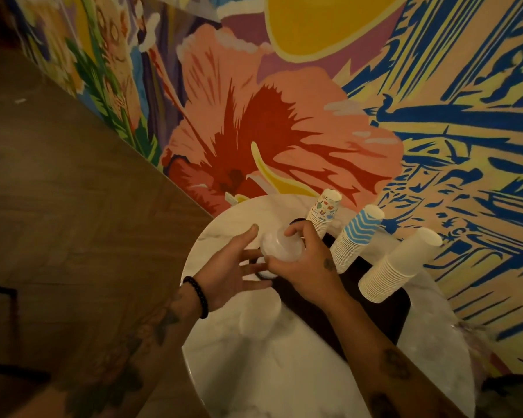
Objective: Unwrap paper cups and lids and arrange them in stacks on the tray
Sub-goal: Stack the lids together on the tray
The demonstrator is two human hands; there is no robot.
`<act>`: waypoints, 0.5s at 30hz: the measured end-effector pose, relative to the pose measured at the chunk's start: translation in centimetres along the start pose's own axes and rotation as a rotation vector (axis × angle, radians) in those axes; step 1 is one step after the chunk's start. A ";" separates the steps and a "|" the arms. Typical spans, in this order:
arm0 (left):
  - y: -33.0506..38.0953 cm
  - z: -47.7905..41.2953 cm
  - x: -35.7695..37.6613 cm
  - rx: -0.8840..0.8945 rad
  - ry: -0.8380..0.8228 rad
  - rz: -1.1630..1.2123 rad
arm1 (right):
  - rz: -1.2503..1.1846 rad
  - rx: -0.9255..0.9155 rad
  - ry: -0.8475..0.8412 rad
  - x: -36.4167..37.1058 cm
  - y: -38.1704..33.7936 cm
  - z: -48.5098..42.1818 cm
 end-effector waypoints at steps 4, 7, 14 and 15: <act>1.4 0.5 3.0 0.021 -0.086 0.232 | -0.147 -0.029 -0.071 0.1 -1.6 -0.8; 1.8 0.2 3.1 0.081 -0.108 0.303 | -0.213 -0.055 -0.086 0.1 -1.2 -1.3; 1.4 -1.6 1.9 0.093 -0.068 0.151 | -0.297 0.021 -0.209 1.1 1.1 -2.6; 1.5 -2.0 1.6 0.098 -0.056 0.129 | -0.289 0.036 -0.217 1.2 1.5 -3.0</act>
Point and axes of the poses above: each hand's wrist, its own z-axis away from the middle knuckle, its own x-axis out of the palm, y = z × x, the point moved 3 cm from there along -z, towards the middle knuckle, and after that the axes turned 2 degrees about y, right-handed, at the moved point
